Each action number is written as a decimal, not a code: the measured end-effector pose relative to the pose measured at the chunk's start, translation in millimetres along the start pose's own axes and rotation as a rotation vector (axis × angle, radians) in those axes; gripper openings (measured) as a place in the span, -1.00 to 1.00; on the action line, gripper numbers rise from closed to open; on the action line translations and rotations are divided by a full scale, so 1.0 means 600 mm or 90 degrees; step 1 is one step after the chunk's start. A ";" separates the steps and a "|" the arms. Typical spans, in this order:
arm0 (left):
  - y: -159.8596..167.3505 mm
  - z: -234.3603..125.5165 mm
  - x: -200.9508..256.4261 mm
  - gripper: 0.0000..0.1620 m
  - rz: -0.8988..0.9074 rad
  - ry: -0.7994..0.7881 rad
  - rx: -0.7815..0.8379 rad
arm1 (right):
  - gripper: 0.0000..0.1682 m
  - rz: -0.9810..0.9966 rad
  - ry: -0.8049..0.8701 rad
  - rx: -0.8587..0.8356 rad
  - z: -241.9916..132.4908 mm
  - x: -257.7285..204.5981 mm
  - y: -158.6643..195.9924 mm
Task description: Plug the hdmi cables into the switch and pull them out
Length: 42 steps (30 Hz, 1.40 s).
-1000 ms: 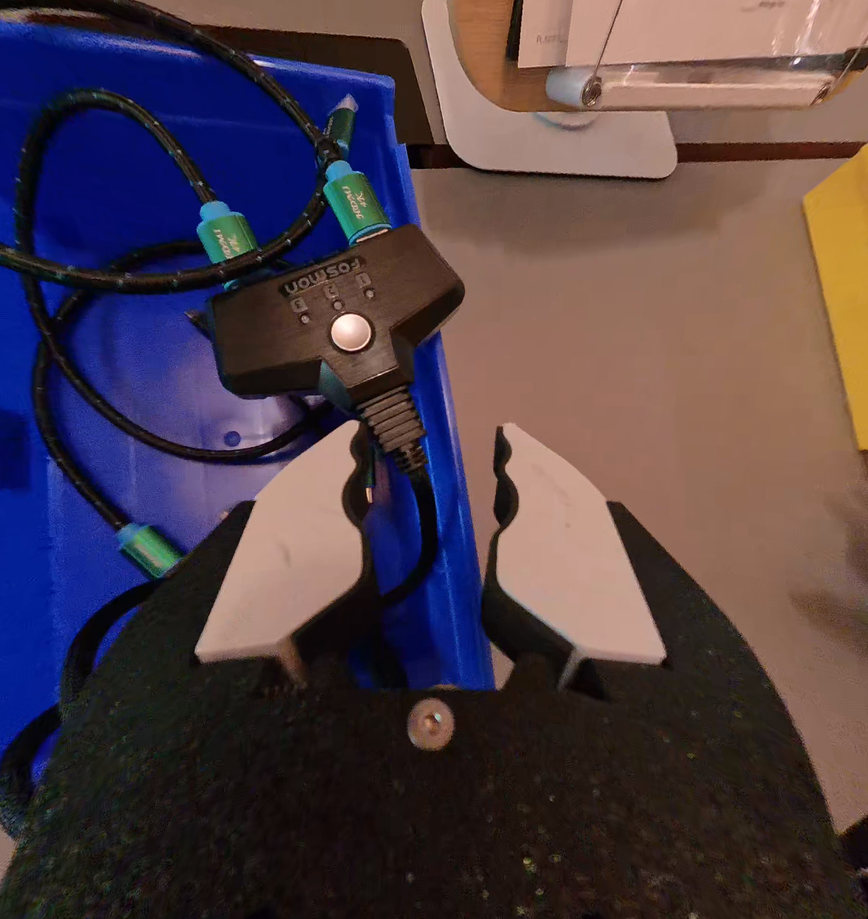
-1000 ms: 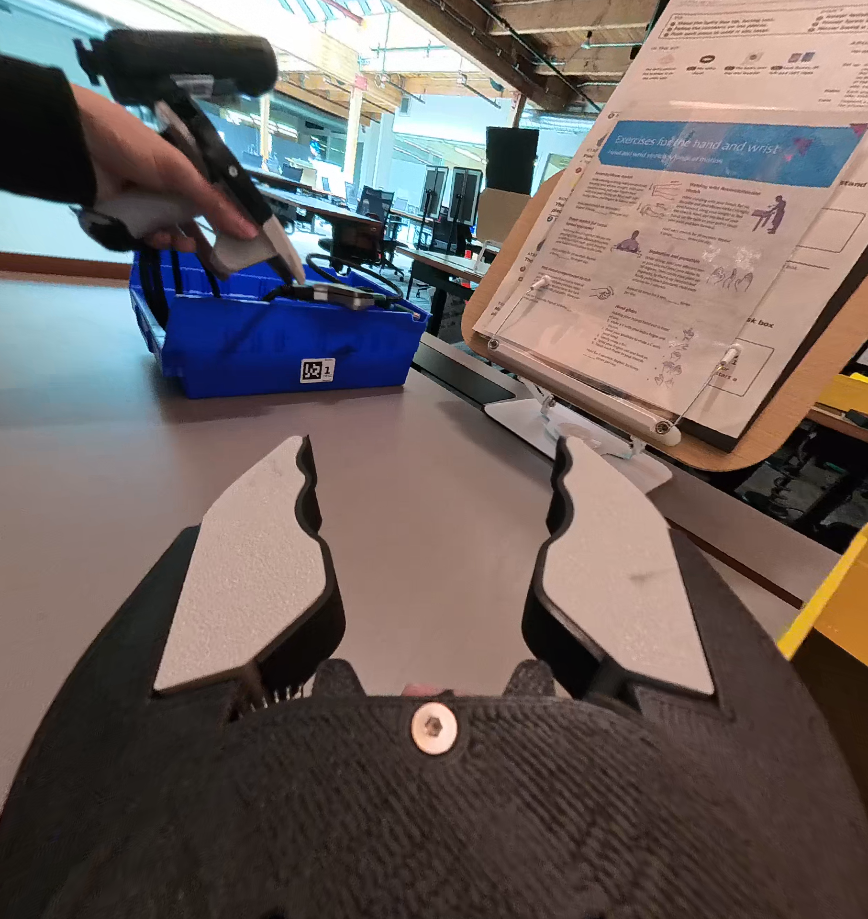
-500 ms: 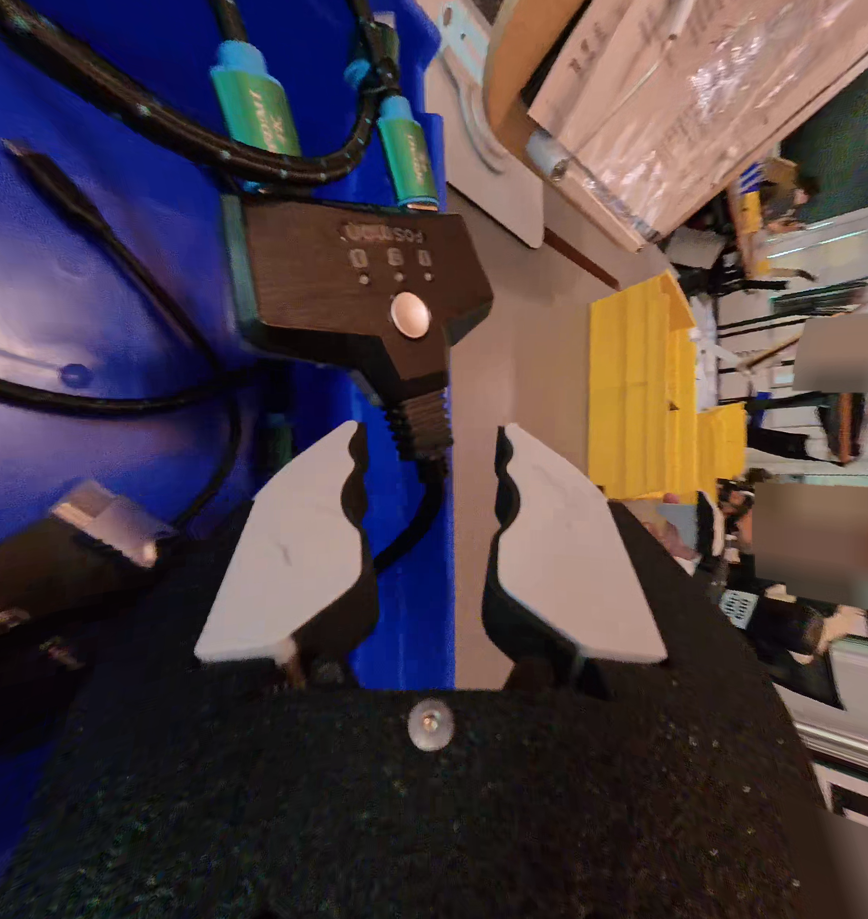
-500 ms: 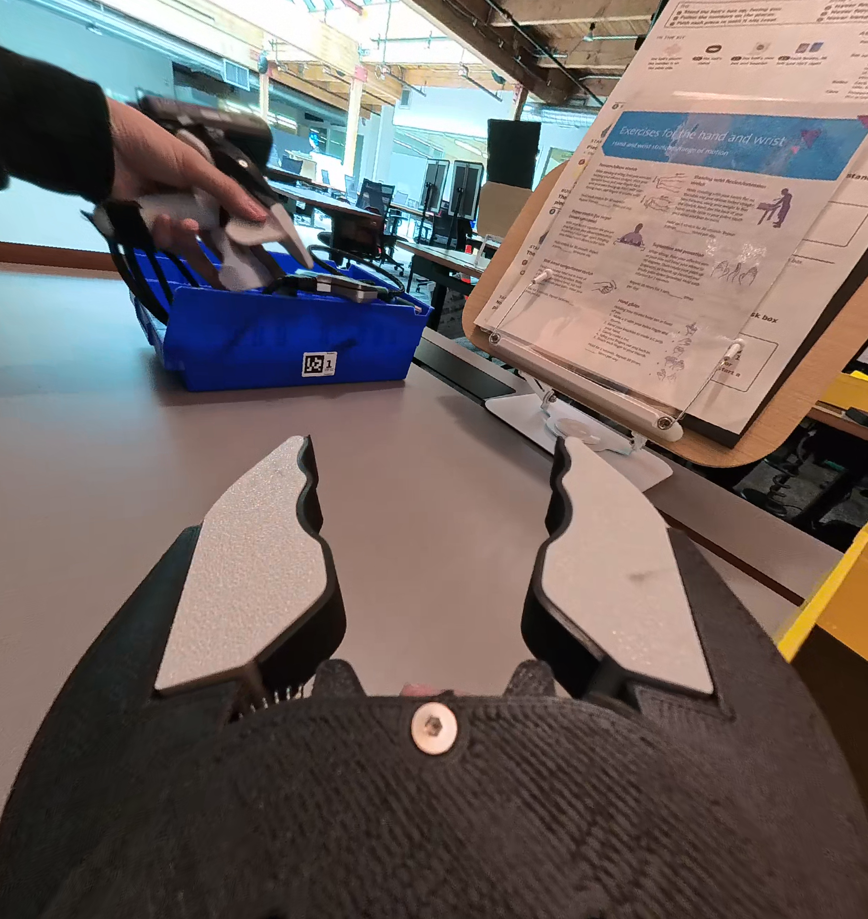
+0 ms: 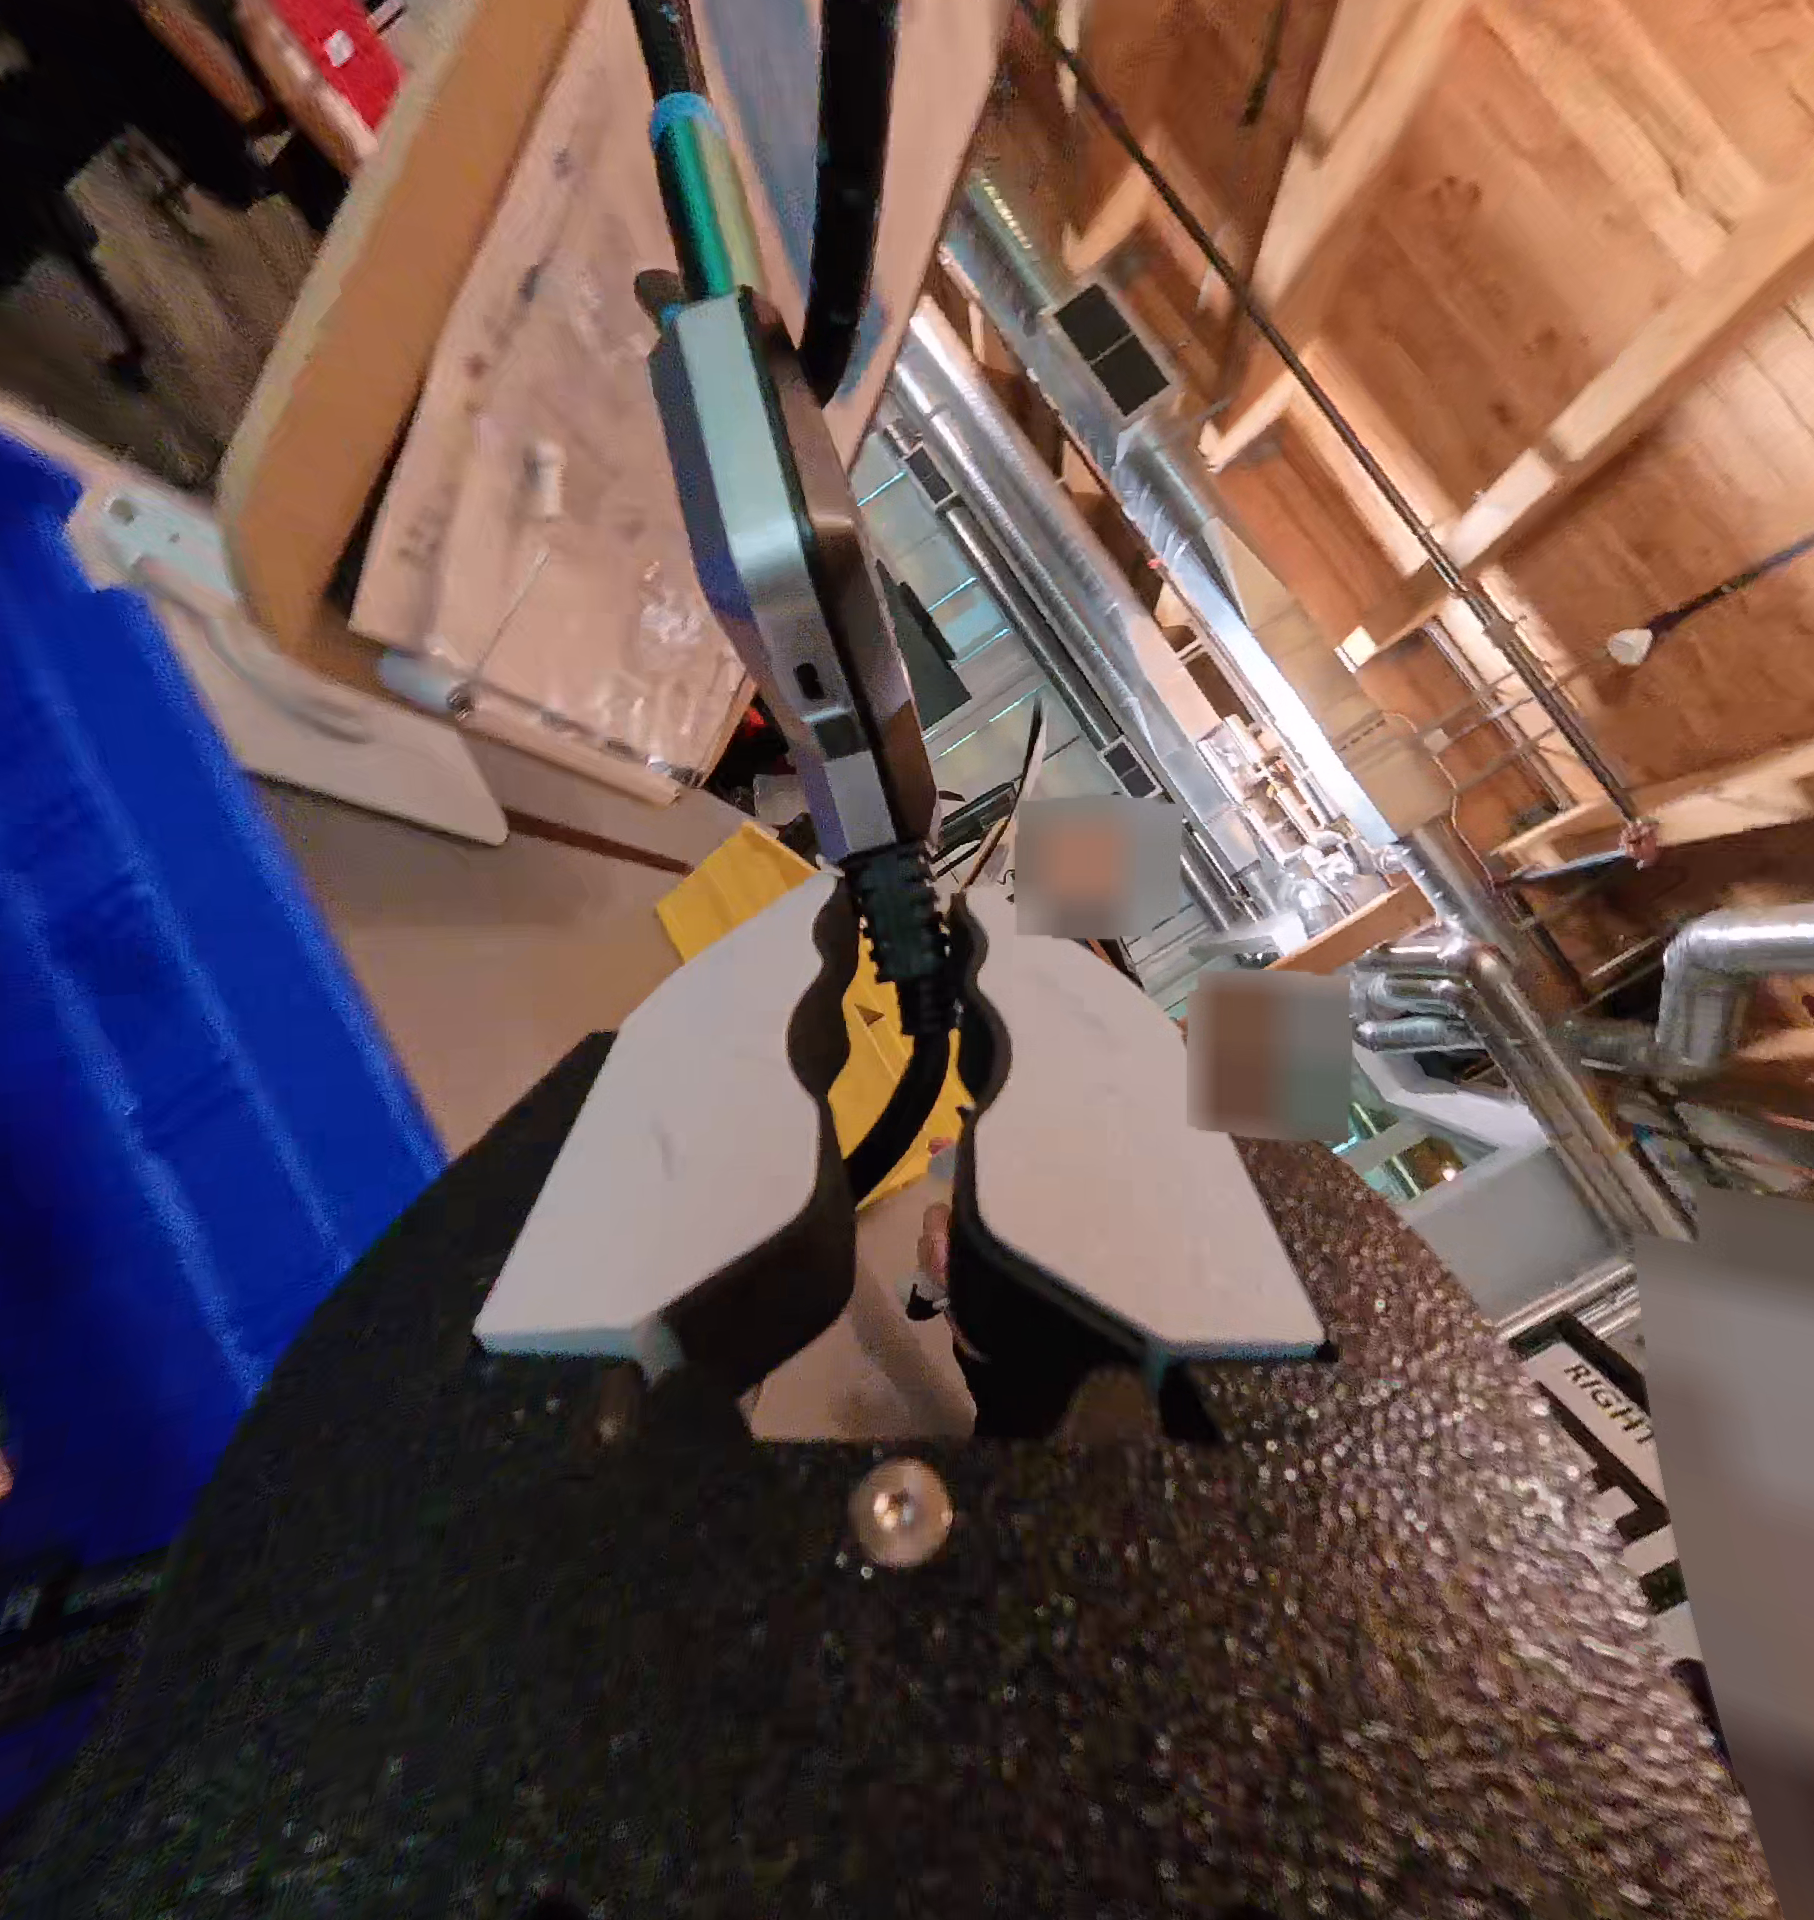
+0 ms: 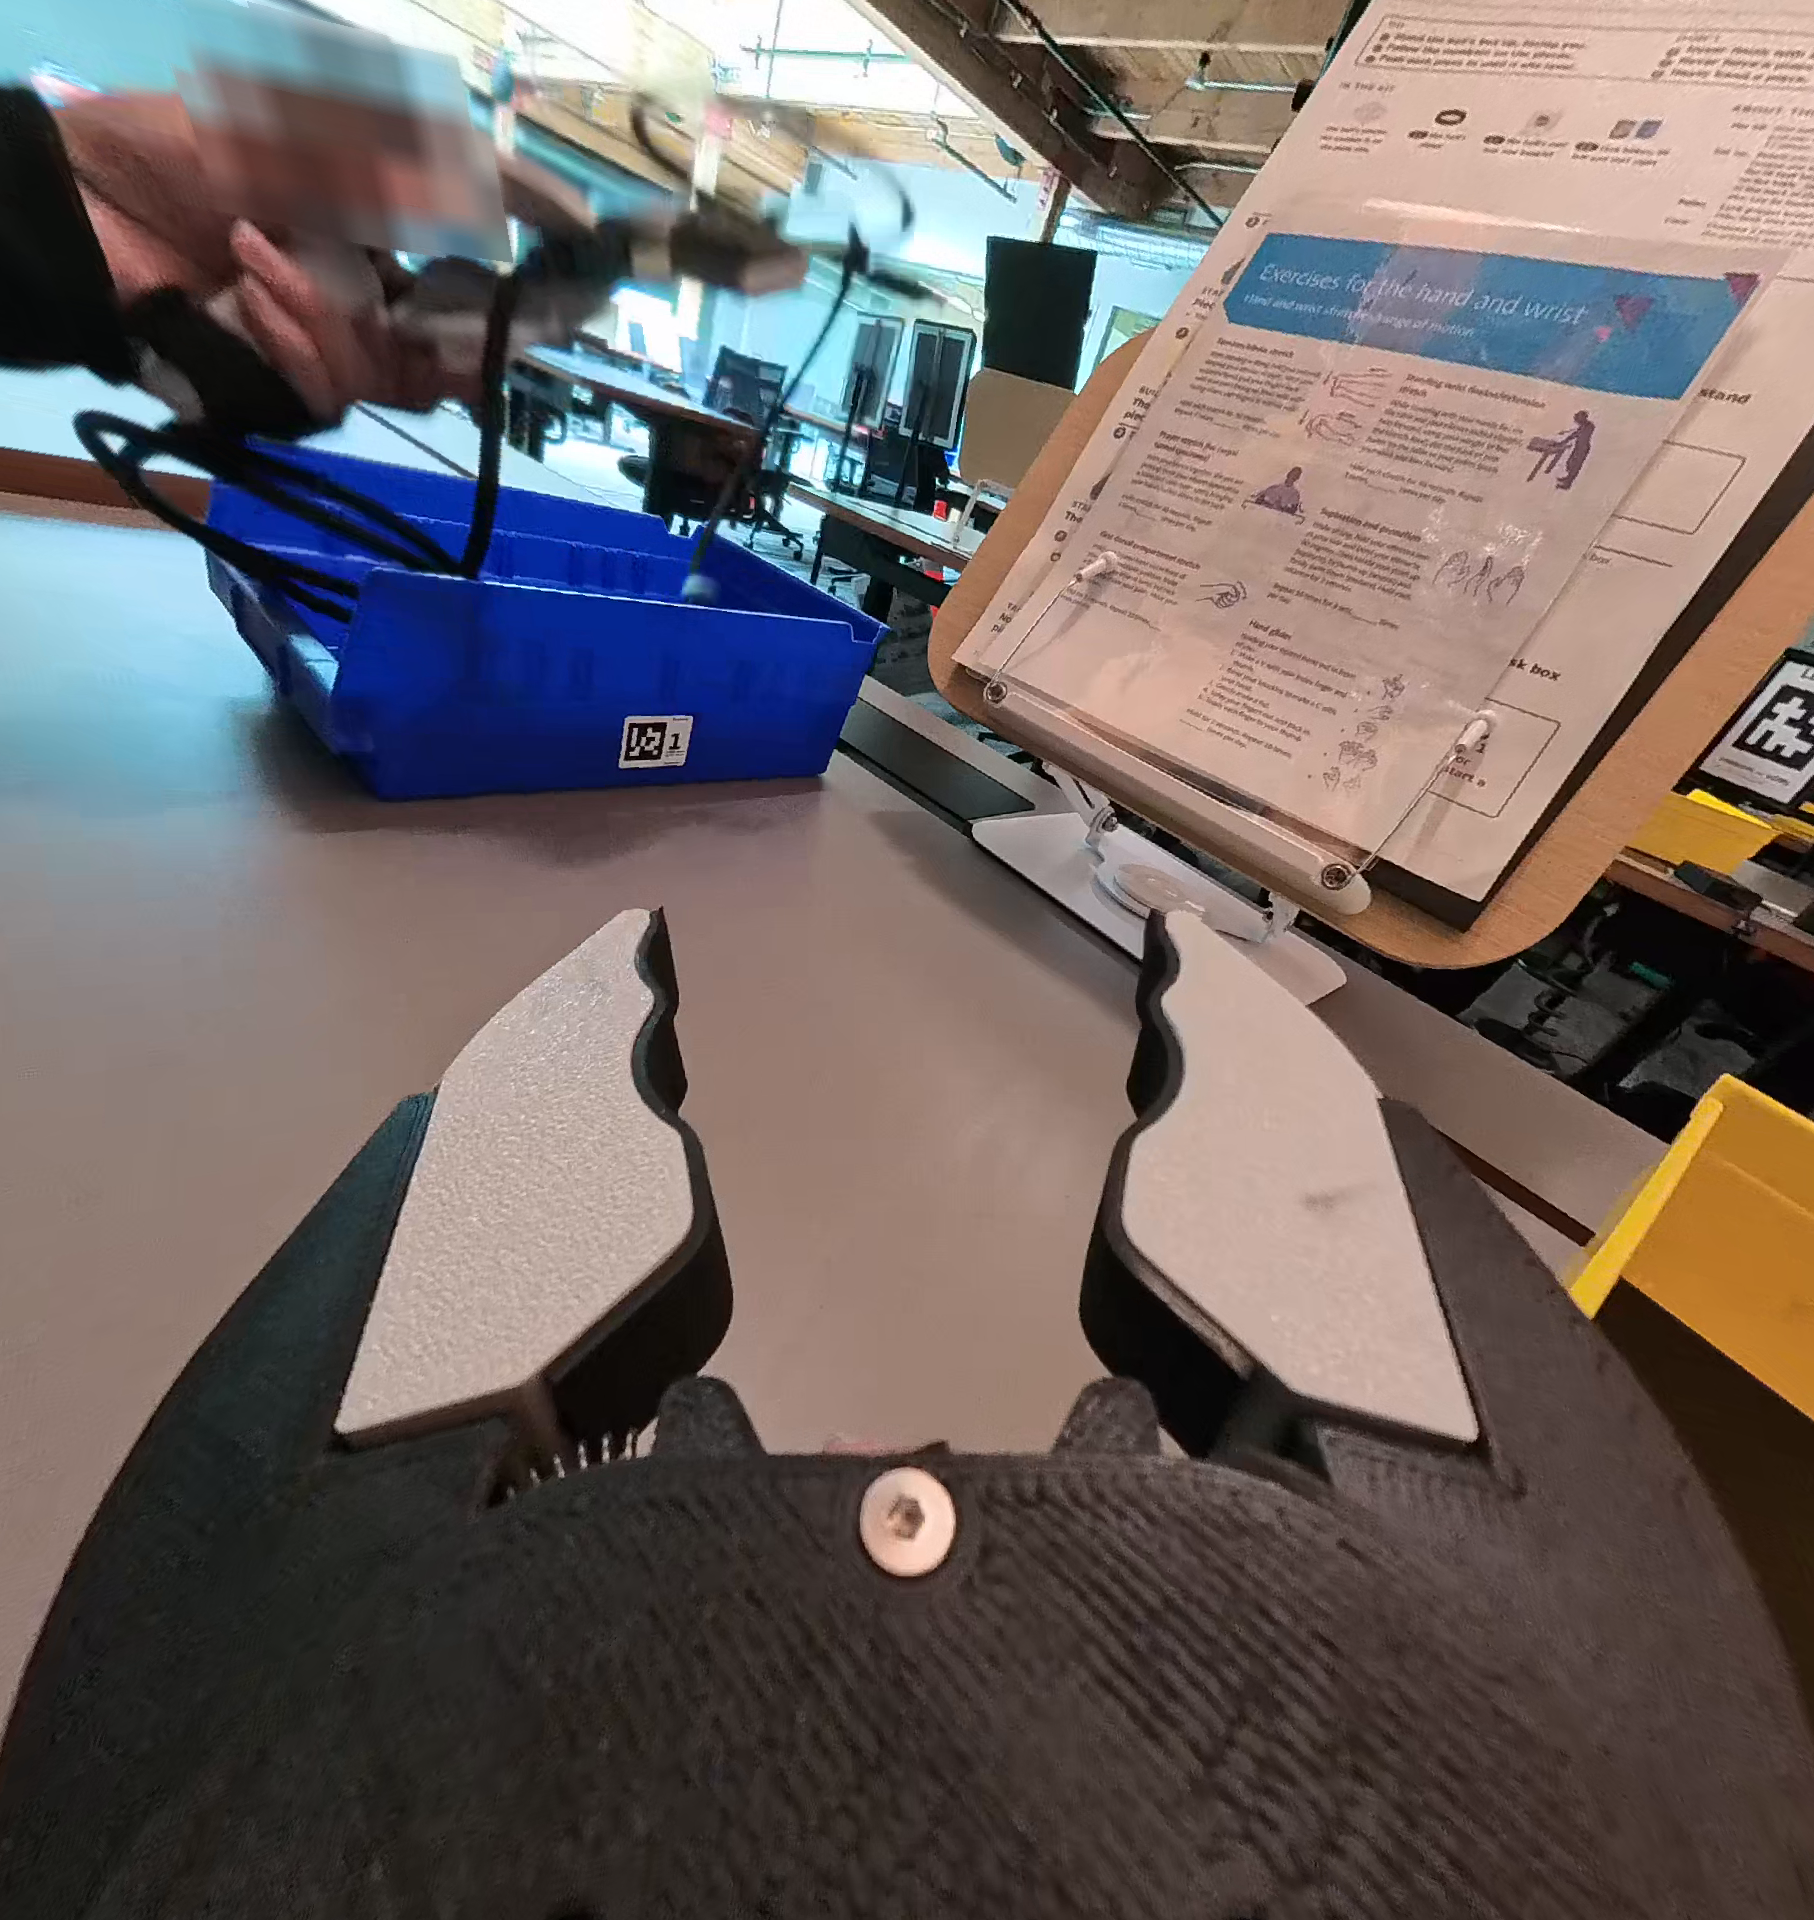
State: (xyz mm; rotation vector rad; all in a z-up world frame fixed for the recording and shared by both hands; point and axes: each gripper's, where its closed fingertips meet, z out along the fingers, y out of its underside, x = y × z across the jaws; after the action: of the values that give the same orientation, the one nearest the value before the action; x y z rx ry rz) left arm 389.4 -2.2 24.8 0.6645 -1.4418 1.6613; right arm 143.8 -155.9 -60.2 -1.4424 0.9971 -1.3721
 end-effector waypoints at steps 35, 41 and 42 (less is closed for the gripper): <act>0.396 0.138 0.176 -0.83 0.299 0.073 -0.681 | -0.23 0.584 -0.362 0.263 -0.038 -0.042 -0.117; 0.444 0.129 0.123 -0.83 0.354 0.041 -0.773 | -0.71 0.608 -0.456 0.239 -0.044 -0.069 -0.112; 0.439 0.130 0.114 -0.83 0.381 0.035 -0.761 | -0.73 0.626 -0.456 0.218 -0.038 -0.069 -0.105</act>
State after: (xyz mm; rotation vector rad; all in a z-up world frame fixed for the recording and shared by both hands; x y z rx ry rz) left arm 121.9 -64.2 -45.3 -0.5190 -2.3293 0.8511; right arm 117.3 -99.8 -12.0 -0.8439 0.7516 -0.2391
